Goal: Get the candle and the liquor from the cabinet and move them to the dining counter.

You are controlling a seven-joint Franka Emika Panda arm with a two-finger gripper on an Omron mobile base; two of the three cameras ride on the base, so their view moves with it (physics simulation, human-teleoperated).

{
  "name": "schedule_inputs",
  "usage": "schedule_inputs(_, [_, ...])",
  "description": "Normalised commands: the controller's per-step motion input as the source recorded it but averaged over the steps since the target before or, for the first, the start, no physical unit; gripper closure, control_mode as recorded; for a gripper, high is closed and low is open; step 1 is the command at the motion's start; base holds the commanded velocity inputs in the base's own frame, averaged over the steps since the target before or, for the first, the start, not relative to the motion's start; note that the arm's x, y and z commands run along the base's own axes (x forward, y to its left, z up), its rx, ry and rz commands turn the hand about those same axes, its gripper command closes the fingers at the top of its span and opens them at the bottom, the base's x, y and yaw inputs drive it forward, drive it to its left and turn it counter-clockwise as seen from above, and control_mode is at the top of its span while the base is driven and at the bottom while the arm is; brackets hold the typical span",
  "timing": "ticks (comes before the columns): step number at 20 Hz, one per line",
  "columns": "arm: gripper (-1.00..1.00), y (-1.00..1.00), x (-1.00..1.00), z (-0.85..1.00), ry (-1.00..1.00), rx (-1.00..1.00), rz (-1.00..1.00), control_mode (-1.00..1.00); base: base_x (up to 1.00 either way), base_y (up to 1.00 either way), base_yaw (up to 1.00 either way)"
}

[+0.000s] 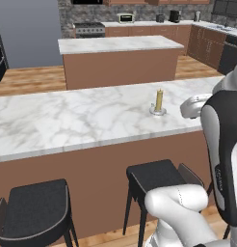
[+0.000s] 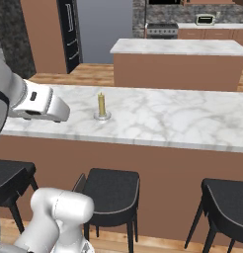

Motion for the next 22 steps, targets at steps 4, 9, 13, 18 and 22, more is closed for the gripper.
schedule_inputs(4, [-1.0,0.08,0.0,0.0,0.0,0.0,0.0,-1.0,0.0,0.0,0.0])
schedule_inputs(9, [-1.0,0.0,0.0,0.0,0.0,0.0,0.02,-1.0,0.0,0.0,0.0])
schedule_inputs(13, [-1.0,0.0,0.0,0.0,0.0,0.0,0.03,-1.0,0.0,0.0,0.0])
schedule_inputs(18, [-1.0,0.0,0.0,0.0,0.0,0.0,0.0,1.0,-0.14,-0.01,0.0])
schedule_inputs(22, [-1.0,0.0,0.0,0.0,0.0,0.0,0.0,1.0,-0.6,-0.64,-0.04])
